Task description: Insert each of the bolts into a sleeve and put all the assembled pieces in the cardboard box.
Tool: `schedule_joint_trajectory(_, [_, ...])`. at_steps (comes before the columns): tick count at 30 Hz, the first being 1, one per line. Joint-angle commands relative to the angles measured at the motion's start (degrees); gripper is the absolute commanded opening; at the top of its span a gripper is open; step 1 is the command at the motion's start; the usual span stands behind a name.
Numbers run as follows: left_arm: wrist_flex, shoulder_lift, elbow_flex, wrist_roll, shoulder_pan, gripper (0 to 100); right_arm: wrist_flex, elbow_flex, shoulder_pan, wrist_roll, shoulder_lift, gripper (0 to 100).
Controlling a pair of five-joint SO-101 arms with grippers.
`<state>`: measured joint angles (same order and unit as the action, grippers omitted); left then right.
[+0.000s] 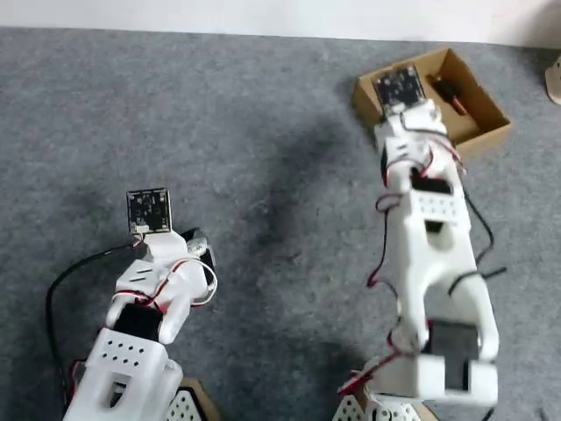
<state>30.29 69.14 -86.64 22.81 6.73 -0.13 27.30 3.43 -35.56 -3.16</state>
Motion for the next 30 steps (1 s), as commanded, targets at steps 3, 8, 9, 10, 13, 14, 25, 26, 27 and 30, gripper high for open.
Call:
schedule_joint_trajectory(3, [-1.2,0.4,0.3,-0.4,-0.4,1,-11.5,-9.2,0.6,-8.6,11.8,0.5])
schedule_joint_trajectory(8, [-1.2,0.3,0.3,-0.4,-0.4,1,-19.6,-13.7,1.7,-14.2,23.5,0.5])
schedule_joint_trajectory(9, [-1.2,0.3,0.3,-0.4,-0.4,1,-21.0,-14.8,2.0,-14.8,25.8,0.5])
schedule_joint_trajectory(10, [-1.2,0.3,0.3,-0.4,-0.4,1,-22.1,-16.2,2.5,-15.4,27.9,0.5])
schedule_joint_trajectory(13, [-1.2,0.3,0.3,-0.5,-0.4,1,-24.1,-19.8,3.8,-16.7,33.1,0.5])
schedule_joint_trajectory(14, [-1.2,0.3,0.3,-0.5,-0.4,1,-24.2,-20.5,4.3,-16.8,34.2,0.5])
schedule_joint_trajectory(25, [-1.2,0.3,0.2,-0.5,-0.3,1,-22.4,-19.6,5.2,-6.6,34.9,15.8])
schedule_joint_trajectory(26, [-1.2,0.3,0.2,-0.5,-0.3,1,-20.4,-19.6,5.4,-5.9,34.4,15.7])
schedule_joint_trajectory(27, [-1.2,0.3,0.2,-0.5,-0.3,1,-17.6,-19.6,5.4,-4.7,33.5,15.6])
schedule_joint_trajectory(30, [-1.2,0.3,0.2,-0.5,-0.3,1,-4.9,-20.1,5.4,5.3,28.0,15.6])
